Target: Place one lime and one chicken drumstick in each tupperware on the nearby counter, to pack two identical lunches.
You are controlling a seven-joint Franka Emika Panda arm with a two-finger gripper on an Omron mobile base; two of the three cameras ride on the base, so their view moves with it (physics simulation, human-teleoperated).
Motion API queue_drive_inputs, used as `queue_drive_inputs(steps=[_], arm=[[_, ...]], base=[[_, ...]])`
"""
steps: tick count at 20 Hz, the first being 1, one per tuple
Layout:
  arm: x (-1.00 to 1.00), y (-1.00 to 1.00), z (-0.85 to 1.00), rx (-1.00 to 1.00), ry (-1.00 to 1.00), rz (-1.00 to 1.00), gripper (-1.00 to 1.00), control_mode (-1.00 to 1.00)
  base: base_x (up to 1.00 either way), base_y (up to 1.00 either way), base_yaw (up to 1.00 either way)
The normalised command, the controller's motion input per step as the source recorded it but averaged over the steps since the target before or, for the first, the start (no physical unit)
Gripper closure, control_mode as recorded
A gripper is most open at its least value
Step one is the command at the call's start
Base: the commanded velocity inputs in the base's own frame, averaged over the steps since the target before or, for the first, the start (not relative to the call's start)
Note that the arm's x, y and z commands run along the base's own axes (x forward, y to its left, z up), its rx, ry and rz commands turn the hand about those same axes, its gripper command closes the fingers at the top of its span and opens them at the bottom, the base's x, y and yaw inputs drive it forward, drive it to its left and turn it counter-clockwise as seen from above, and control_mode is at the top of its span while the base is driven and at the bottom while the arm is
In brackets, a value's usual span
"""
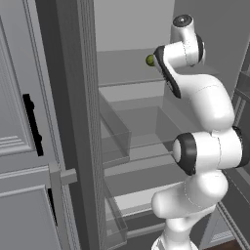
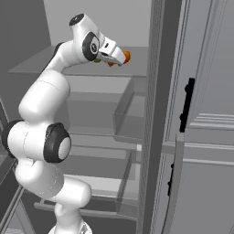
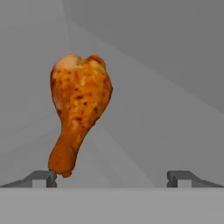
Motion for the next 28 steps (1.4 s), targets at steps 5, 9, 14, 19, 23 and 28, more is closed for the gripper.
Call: queue_drive_inputs(steps=[5, 9, 14, 19, 23, 28], arm=[[0.21, 0.17, -0.02, 0.00, -0.07, 0.02, -1.00, -1.00], [0.49, 0.31, 0.17, 0.01, -0.05, 0.00, -1.00, -1.00], [0.36, 0.00, 0.04, 0.00, 0.00, 0.00, -1.00, -1.00], [0.54, -0.10, -0.19, 0.00, 0.00, 0.00, -1.00, -1.00], [0.09, -0.45, -0.02, 0.00, 0.00, 0.00, -1.00, -1.00], [0.01, -0.26, -0.42, 0.00, 0.00, 0.00, -1.00, -1.00]], base=[[0.00, 0.00, 0.00], [0.00, 0.00, 0.00], [0.00, 0.00, 0.00], [0.00, 0.00, 0.00], [0.00, 0.00, 0.00], [0.00, 0.00, 0.00]])
